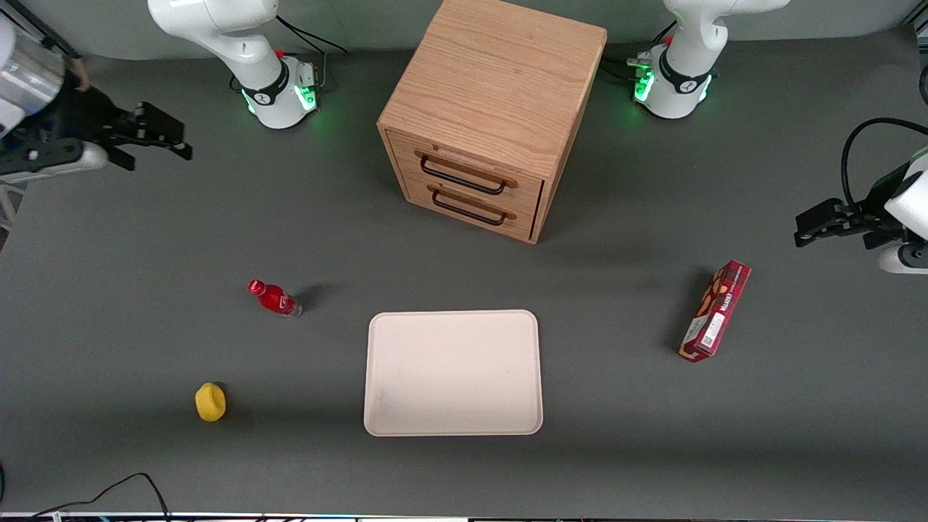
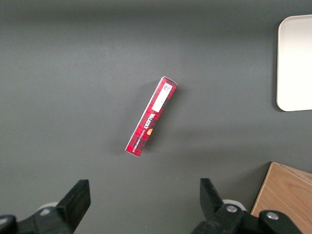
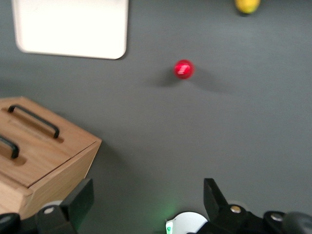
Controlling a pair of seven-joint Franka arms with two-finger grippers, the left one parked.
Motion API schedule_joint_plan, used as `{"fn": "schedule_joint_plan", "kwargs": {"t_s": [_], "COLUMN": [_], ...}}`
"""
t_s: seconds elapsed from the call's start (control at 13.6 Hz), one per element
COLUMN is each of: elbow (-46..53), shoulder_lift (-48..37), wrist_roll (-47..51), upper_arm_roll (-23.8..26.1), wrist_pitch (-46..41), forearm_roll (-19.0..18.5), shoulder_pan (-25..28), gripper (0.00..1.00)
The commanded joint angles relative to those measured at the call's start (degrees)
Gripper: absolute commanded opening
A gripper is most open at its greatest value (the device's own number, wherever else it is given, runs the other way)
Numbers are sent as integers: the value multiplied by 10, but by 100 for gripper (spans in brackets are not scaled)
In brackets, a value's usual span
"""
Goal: Open upper drawer
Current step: 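Move the right gripper toward the upper drawer's black handle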
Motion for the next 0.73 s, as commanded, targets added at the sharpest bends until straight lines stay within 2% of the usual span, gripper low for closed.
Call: {"fn": "schedule_joint_plan", "kwargs": {"t_s": [0.0,0.07,0.15,0.22,0.37,0.66], "elbow": [35,33,32,33,39,42], "shoulder_lift": [39,43,48,58,89,164], "wrist_roll": [-12,-12,-14,-17,-32,-103], "upper_arm_roll": [63,70,79,106,158,224], "wrist_pitch": [-13,-14,-15,-13,11,70], "forearm_roll": [60,118,155,167,165,171], "shoulder_pan": [-3,-1,1,1,1,1], "gripper": [100,100,100,100,100,100]}}
